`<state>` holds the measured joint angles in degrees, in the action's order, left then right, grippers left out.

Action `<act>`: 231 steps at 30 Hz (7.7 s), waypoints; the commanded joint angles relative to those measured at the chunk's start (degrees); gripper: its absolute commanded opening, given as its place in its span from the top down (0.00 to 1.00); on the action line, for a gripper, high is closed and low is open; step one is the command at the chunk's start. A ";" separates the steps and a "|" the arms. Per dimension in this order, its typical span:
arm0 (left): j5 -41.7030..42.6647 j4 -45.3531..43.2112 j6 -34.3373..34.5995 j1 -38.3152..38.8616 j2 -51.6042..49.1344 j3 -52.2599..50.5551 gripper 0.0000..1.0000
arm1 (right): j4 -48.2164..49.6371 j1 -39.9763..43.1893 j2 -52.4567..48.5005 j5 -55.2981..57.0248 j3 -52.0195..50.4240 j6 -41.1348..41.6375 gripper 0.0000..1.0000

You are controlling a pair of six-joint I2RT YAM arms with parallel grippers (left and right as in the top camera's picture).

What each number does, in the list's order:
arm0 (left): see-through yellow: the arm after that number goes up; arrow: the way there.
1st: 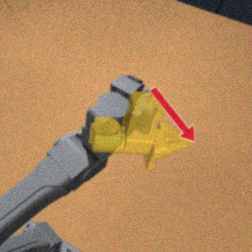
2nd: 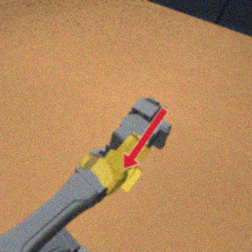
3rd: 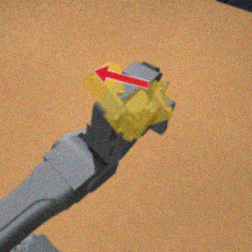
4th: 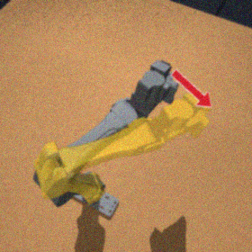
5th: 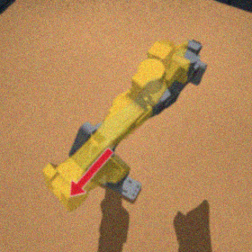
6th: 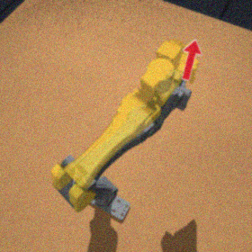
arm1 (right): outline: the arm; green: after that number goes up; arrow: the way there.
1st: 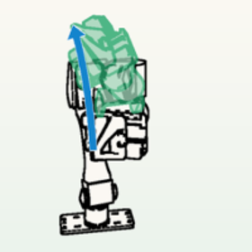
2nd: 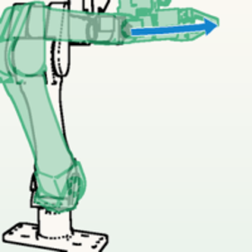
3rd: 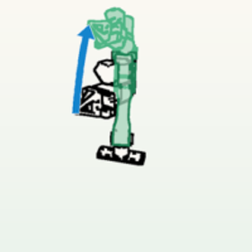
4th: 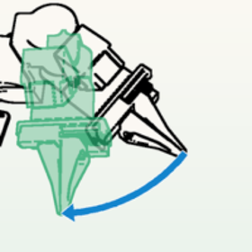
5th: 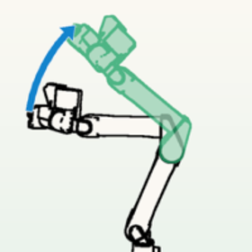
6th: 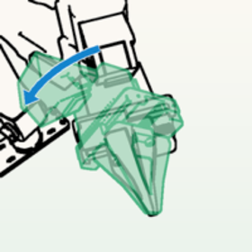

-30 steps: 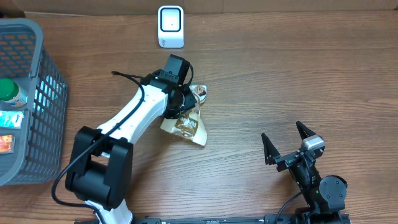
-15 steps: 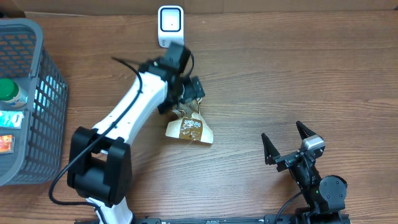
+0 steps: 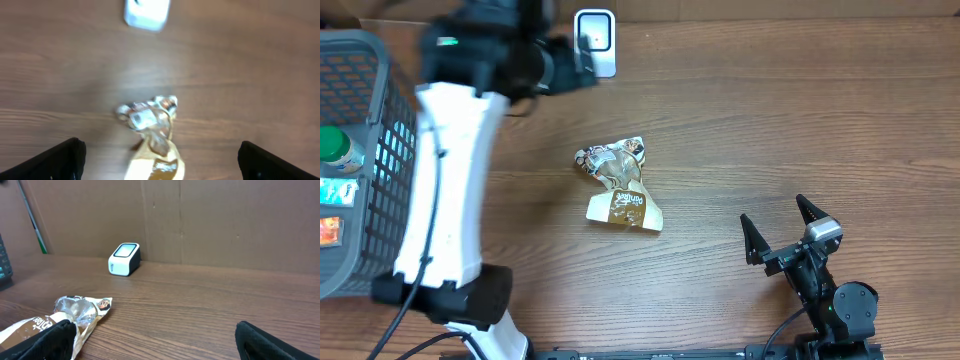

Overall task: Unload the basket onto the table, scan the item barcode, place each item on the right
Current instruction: 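Lower the mushroom bag onto the table center and release it, then move the left gripper back into the basket toward the tissue packs, then grasp the orange Kleenex tissue pack with the left gripper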

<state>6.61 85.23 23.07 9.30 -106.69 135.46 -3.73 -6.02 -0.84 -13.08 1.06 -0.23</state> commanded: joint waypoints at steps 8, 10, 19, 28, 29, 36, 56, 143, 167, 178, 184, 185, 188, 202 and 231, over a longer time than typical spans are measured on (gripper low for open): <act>-0.81 6.01 -2.23 -22.58 1.95 15.34 0.00 | 0.24 0.09 0.66 0.39 -0.61 -0.17 0.00; -0.83 6.60 -1.70 -27.23 1.90 15.30 0.00 | 0.24 0.09 0.66 0.37 -0.61 -0.17 0.00; -3.34 7.02 0.31 -42.91 1.46 14.73 0.00 | 0.24 0.09 0.66 0.37 -0.61 -0.17 0.00; -7.85 7.48 -0.96 -52.15 -3.02 8.02 0.00 | 0.24 0.09 0.66 0.39 -0.61 -0.17 0.00; -8.20 7.41 -1.05 -52.94 -3.17 5.81 0.03 | 0.24 0.09 0.66 0.39 -0.61 -0.17 0.00; -10.43 3.32 -2.67 -57.88 -3.26 -8.81 0.04 | 0.24 0.09 0.66 0.39 -0.61 -0.17 0.00; -18.27 -14.40 -8.74 -61.42 -3.28 -34.16 0.12 | 0.24 0.09 0.66 0.39 -0.61 -0.17 0.00; -13.79 -29.77 -11.87 -57.16 4.55 -41.90 0.96 | 0.24 0.09 0.66 0.39 -0.61 -0.17 0.00; -16.46 -28.26 -6.19 -38.34 24.81 -41.99 0.49 | 0.24 0.09 0.66 0.39 -0.61 -0.17 0.00; -11.47 -26.71 -4.63 -50.18 14.75 -41.99 0.44 | 0.24 0.09 0.66 0.39 -0.61 -0.17 0.00; -12.33 -25.44 -5.31 -53.48 6.47 -42.05 0.42 | 0.24 0.09 0.66 0.39 -0.61 -0.17 0.00; -12.66 -25.14 -5.29 -53.99 5.33 -42.10 0.42 | 0.24 0.09 0.66 0.39 -0.61 -0.17 0.00; -13.22 -24.44 -5.38 -55.80 1.38 -42.10 0.42 | 0.24 0.09 0.66 0.39 -0.61 -0.17 0.00; -16.06 -28.96 -12.00 -57.96 -12.24 -42.10 0.36 | 0.24 0.09 0.66 0.39 -0.61 -0.17 0.00; -12.00 -20.24 -12.31 -56.26 -12.22 -33.29 0.96 | 0.24 0.09 0.66 0.39 -0.61 -0.17 0.00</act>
<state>-8.78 63.68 10.50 -47.92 -121.80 97.12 -3.79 -6.02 -0.84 -13.08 1.06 -0.23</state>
